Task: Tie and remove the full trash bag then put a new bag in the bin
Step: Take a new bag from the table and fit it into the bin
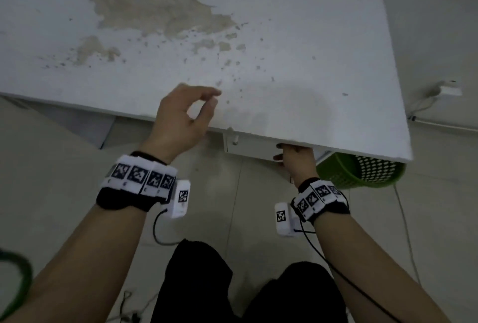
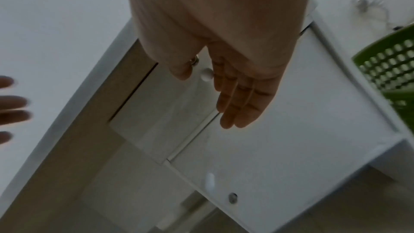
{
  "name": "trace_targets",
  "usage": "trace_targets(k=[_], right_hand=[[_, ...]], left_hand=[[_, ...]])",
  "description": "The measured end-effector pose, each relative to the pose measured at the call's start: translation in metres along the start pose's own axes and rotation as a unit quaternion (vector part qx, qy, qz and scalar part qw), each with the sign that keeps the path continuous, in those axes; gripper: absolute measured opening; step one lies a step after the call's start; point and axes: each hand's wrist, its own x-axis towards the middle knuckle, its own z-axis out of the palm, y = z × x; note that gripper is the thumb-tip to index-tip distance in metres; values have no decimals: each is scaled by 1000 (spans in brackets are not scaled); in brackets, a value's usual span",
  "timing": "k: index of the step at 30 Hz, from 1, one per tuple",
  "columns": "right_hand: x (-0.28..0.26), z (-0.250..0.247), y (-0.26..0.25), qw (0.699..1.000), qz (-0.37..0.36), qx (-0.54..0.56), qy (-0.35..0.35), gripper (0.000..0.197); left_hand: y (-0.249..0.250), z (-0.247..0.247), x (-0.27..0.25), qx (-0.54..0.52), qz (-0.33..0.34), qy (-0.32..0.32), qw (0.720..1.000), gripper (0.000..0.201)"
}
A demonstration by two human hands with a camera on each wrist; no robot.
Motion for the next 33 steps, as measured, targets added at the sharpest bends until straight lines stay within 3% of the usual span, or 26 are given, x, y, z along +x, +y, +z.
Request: trace_targets(k=[3,5,11,18,23,26,28,31,33], right_hand=[[28,12,9,998,3,66,-6,28],[39,17,14,992,-36,116,18,33],[43,18,18,962,-77,262,-15,29],[23,22,31,951,-143,272,-16,30],[-27,24,71,956,-167,240,-35,36],[-59,20,99,956,-170,233,-44,39],[-72,20,117,957,-162,234,-46,40],[-78,24,135,963,-164,207,-51,41],[-79,26,141,966,-164,194,-52,41]], left_hand=[[-22,32,19,103,44,-23,993,36],[-36,52,22,168,60,-51,983,42],[-42,66,18,258,97,-9,961,42],[-40,61,14,159,106,23,981,39],[-47,49,11,24,103,13,994,22],[-39,39,-4,22,205,45,977,13],[-30,36,-19,39,269,2,962,13],[-22,41,-35,96,264,-181,942,24],[-26,50,-35,193,246,-294,903,45]])
